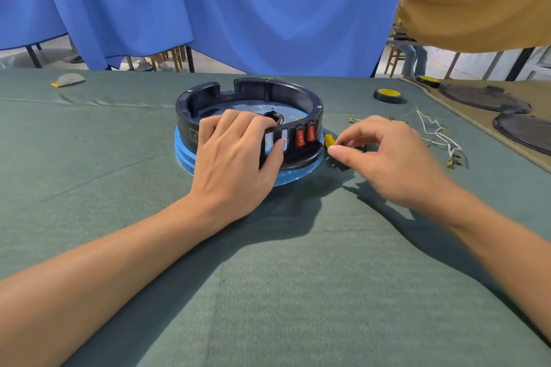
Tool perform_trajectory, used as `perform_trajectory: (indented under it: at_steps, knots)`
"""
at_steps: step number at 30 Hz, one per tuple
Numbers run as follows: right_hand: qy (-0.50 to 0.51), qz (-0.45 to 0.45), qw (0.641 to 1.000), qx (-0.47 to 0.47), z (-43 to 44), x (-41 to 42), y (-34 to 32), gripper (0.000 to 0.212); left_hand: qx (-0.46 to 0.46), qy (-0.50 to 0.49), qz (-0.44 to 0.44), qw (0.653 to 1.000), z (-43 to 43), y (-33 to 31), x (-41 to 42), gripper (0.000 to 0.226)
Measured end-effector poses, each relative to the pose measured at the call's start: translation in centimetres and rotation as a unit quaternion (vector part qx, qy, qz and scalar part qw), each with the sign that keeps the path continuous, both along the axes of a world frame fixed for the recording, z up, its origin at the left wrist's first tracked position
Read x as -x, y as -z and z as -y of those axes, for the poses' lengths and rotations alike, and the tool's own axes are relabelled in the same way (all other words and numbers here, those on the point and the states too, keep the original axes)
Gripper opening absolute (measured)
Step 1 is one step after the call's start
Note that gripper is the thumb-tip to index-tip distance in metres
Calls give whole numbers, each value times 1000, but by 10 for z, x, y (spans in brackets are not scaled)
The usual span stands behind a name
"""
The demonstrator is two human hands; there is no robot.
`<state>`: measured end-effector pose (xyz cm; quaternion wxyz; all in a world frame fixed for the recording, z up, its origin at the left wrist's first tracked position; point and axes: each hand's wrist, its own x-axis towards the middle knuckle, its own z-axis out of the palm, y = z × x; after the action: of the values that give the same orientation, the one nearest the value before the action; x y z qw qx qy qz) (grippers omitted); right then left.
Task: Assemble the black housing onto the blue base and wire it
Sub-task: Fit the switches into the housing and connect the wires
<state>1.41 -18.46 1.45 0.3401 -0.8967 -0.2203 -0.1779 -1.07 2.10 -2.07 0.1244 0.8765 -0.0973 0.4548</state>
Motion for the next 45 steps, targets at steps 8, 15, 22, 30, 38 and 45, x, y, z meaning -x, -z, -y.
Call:
perform_trajectory:
  at_steps: [8, 15, 22, 30, 38, 45]
  knots:
    - [-53, 55, 994, -83, -12, 7, 9, 7, -9, 8, -7, 1000, -9, -2, 3, 24]
    - [-107, -14, 972, -206, -24, 13, 8, 19, 7, 11, -26, 1000, -13, -2, 5, 26]
    - [-83, 58, 986, -130, -40, 12, 8, 19, 15, 27, -36, 999, -13, -2, 6, 31]
    - [-80, 133, 985, -81, -45, 10, 15, 18, 22, 33, -31, 999, -11, -2, 6, 32]
    - [-69, 149, 985, -56, -47, 9, 11, 18, 53, 66, -27, 996, -13, -3, 2, 19]
    - [-66, 157, 985, -34, -51, 10, 7, 17, 57, 71, -25, 996, -14, -2, 1, 19]
